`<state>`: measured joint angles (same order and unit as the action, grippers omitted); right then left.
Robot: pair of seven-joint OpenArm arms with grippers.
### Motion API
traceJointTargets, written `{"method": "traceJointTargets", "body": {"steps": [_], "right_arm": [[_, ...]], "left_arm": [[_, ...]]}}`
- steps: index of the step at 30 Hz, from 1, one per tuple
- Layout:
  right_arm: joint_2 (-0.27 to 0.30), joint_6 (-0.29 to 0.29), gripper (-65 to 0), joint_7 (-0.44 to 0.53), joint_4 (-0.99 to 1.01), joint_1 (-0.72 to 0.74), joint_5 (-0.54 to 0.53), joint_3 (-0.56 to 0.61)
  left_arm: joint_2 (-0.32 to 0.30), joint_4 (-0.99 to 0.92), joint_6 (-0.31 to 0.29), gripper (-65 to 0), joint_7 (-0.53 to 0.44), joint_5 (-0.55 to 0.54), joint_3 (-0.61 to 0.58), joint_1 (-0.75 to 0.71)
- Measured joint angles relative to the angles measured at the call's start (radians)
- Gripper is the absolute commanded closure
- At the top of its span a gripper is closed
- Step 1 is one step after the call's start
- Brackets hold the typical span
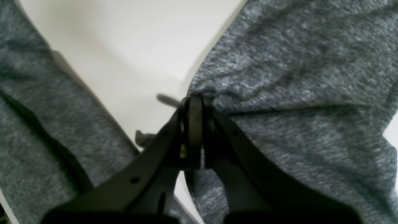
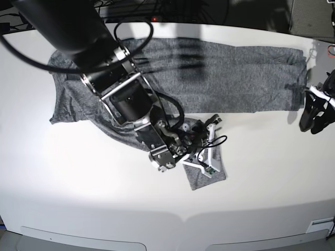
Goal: Fold the T-shirt properly
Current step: 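Drag the sleeve with the right gripper up across the folded body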
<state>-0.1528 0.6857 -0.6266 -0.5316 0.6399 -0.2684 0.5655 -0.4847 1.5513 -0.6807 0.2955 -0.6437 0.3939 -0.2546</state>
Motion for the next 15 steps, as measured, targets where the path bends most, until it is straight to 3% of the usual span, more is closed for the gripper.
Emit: {"method": "traceJointTargets", "body": {"steps": [15], "right_arm": [[-0.002, 0.005, 0.0, -0.034, -0.16, -0.12, -0.021, -0.001]], "left_arm": [[0.0, 0.0, 0.0, -23.7, 0.0, 0.0, 0.0, 0.0]]}}
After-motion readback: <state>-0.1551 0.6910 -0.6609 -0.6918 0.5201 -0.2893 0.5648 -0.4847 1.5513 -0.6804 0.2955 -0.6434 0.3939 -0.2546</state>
